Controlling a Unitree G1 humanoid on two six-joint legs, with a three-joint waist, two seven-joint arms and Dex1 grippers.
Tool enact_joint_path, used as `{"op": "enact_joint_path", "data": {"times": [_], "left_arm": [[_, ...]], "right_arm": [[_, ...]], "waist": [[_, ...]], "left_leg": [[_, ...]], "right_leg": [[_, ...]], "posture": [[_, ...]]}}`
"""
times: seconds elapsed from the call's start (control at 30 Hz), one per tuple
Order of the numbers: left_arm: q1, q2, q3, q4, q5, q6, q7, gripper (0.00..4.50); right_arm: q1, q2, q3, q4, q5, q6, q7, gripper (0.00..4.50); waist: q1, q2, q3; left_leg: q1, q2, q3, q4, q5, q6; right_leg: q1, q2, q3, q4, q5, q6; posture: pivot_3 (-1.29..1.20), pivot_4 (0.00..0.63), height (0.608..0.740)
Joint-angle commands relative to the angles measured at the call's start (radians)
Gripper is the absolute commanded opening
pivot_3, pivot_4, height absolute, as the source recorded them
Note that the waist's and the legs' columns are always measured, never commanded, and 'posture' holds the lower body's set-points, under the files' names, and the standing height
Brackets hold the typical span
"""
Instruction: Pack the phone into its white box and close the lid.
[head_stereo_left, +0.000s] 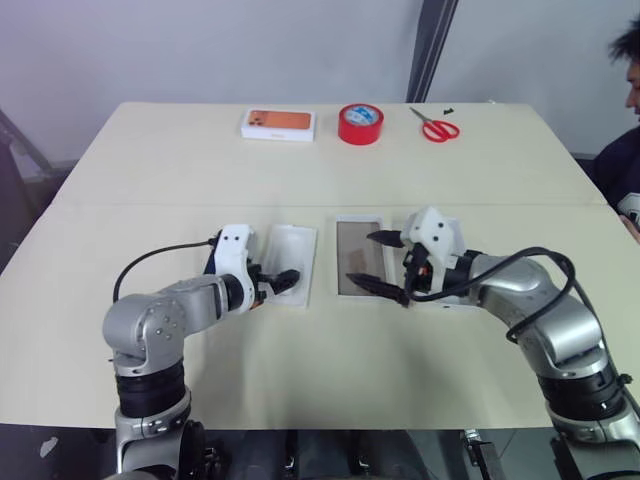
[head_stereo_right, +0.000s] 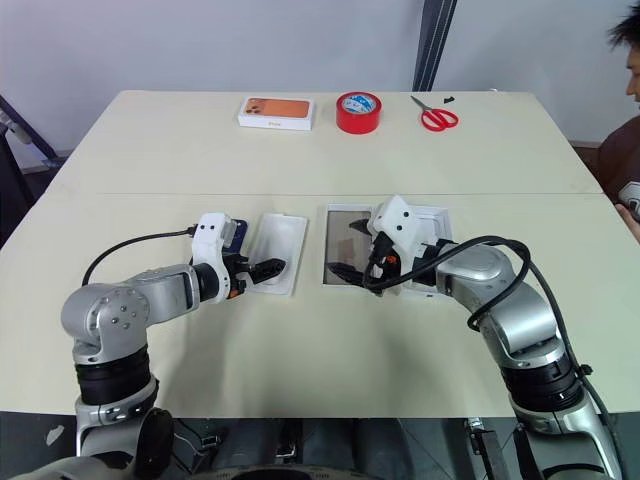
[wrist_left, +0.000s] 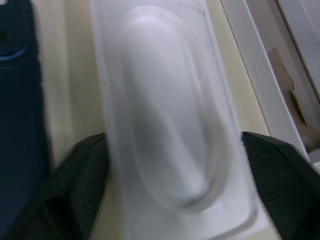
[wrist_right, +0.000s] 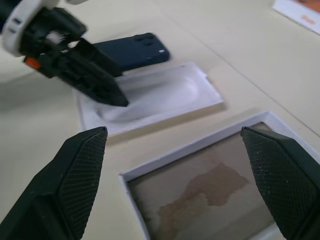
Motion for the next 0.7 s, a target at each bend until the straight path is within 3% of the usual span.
{"op": "enact_joint_path", "data": {"times": [0.03,0.17,0.43,0.53,0.7], "left_arm": [[-0.016,-0.01,0.028,0.01,0.016,-0.032,-0.001,2.16],[-0.028,-0.021,0.05,0.019,0.014,-0.044,-0.008,0.15],[-0.078,-0.06,0.2,0.013,-0.053,-0.045,-0.042,0.07],[-0.093,-0.051,0.263,0.009,-0.078,-0.037,-0.046,0.0],[-0.123,-0.051,0.351,0.003,-0.101,-0.004,-0.032,0.0]], "right_arm": [[0.002,-0.053,0.03,-0.048,-0.012,-0.014,0.049,4.5],[0.01,-0.109,0.079,-0.047,-0.033,0.004,0.083,4.5],[-0.083,-0.109,0.229,0.061,-0.157,0.015,0.08,4.5],[-0.096,-0.108,0.297,0.098,-0.224,-0.052,0.102,3.67],[-0.112,-0.085,0.337,0.086,-0.253,-0.073,0.138,1.18]], "waist": [[0.001,0.0,0.0],[0.001,-0.001,0.0],[-0.004,-0.001,0.001],[-0.002,-0.002,0.001],[0.0,-0.004,0.002]], "left_leg": [[0.0,0.0,0.0,0.0,0.0,0.0],[0.0,0.0,0.0,0.0,0.0,0.0],[0.0,0.0,0.0,0.0,0.0,-0.001],[0.0,0.0,-0.001,0.0,0.001,-0.001],[0.0,0.0,-0.001,0.001,0.001,-0.001]], "right_leg": [[0.0,0.0,0.0,0.0,0.0,0.0],[0.0,0.0,0.0,0.0,0.0,0.0],[0.0,0.0,0.0,0.0,0.0,0.0],[0.0,0.0,0.0,0.0,0.0,0.0],[0.0,0.0,0.0,0.0,0.0,0.0]], "posture": [[0.0,0.15,0.719],[0.0,0.15,0.719],[0.0,0.15,0.719],[0.0,0.15,0.719],[0.0,0.15,0.719]]}}
